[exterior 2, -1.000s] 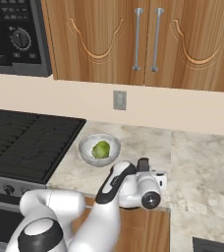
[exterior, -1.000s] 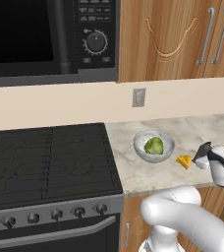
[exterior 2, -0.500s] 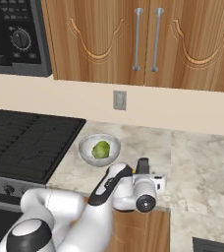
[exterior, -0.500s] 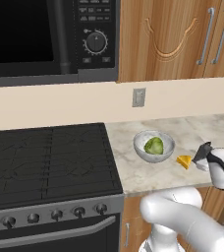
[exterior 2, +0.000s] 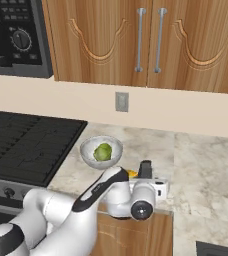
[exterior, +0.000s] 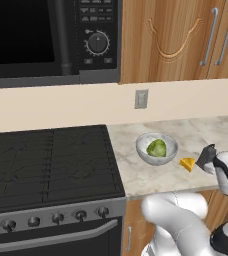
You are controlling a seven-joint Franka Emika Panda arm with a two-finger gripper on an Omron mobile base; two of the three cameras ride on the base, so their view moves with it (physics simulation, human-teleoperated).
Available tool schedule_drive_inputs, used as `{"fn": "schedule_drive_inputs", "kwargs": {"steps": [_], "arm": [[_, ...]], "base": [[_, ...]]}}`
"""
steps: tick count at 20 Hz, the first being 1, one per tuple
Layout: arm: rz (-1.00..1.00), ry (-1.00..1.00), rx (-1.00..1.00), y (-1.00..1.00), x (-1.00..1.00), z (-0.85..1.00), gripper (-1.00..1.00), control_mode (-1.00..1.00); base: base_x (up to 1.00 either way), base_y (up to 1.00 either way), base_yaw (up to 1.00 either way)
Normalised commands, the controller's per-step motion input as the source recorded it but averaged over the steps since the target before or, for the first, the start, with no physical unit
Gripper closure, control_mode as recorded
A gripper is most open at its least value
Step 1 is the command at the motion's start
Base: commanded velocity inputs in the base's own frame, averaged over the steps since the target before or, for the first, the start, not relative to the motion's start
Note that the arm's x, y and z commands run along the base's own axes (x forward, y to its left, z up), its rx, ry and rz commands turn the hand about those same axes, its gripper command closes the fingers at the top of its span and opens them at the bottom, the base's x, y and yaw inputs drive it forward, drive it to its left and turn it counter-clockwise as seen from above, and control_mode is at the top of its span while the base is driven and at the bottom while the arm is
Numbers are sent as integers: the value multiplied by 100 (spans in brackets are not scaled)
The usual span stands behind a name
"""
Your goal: Pick the cheese from the fridge and the cheese grater from the cabinet and place them next to the salad bowl.
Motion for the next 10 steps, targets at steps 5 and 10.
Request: {"fn": "schedule_drive_inputs", "kwargs": {"steps": [5, 10], "arm": [[-1, 11, -1, 12, -26, 47, -100, -100], [-1, 20, 0, 9, -28, 53, -100, -100]], "base": [[0, 0, 0], [0, 0, 0]]}}
